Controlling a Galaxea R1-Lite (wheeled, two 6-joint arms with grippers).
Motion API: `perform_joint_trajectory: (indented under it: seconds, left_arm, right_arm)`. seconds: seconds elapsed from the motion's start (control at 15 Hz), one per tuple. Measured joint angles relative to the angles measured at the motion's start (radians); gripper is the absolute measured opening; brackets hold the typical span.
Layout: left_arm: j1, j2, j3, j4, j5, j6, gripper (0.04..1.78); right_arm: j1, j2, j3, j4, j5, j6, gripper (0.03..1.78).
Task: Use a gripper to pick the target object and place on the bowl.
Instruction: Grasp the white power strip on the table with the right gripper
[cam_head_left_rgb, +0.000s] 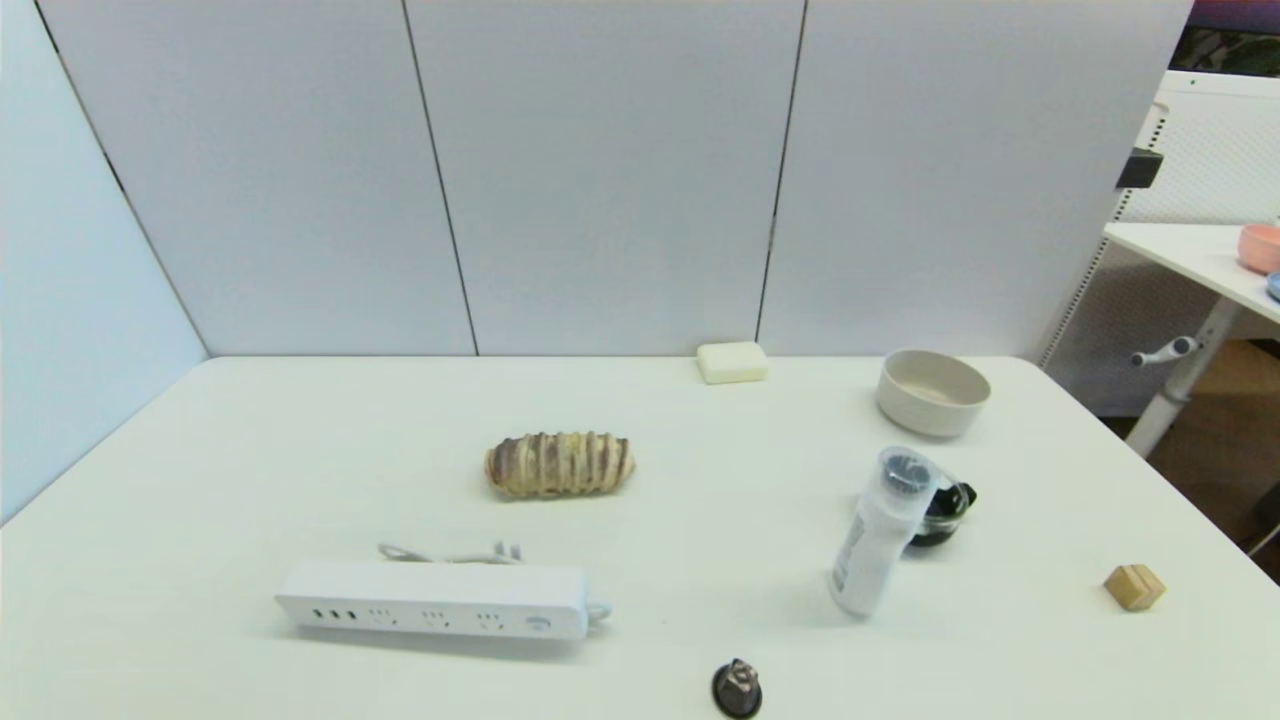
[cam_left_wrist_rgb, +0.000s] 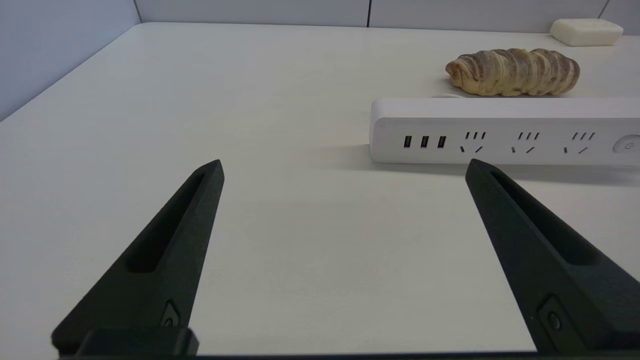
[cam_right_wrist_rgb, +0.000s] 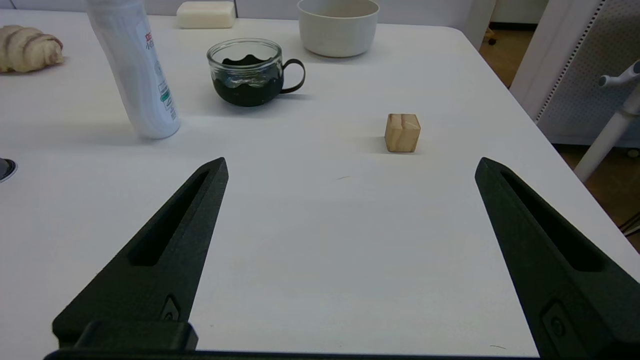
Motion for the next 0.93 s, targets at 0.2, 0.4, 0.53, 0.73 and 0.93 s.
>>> perform_joint_trajectory:
  seconds: [0.2, 0.4, 0.53, 0.73, 0.93]
  left_arm:
    - [0.000, 0.000, 0.000, 0.000, 0.000, 0.000, 1.71]
    - [0.000, 0.000, 0.000, 0.000, 0.000, 0.000, 1.71]
    - [0.000, 0.000, 0.000, 0.000, 0.000, 0.000, 1.71]
    - [0.000, 0.000, 0.000, 0.000, 0.000, 0.000, 1.71]
    - [0.000, 0.000, 0.000, 0.000, 0.000, 0.000, 1.71]
  right_arm:
    - [0.000, 0.000, 0.000, 0.000, -0.002, 0.000, 1.71]
    - [0.000, 0.000, 0.000, -0.002, 0.000, -0.012, 1.71]
    - [0.000, 0.003, -0.005, 0.022, 0.003, -0.026, 1.71]
    - [0.000, 0.068, -0.127, 0.082, 0.021, -0.031, 1.71]
    - [0.008, 0.261, -0.327, 0.124, 0.039, -0.050, 1.71]
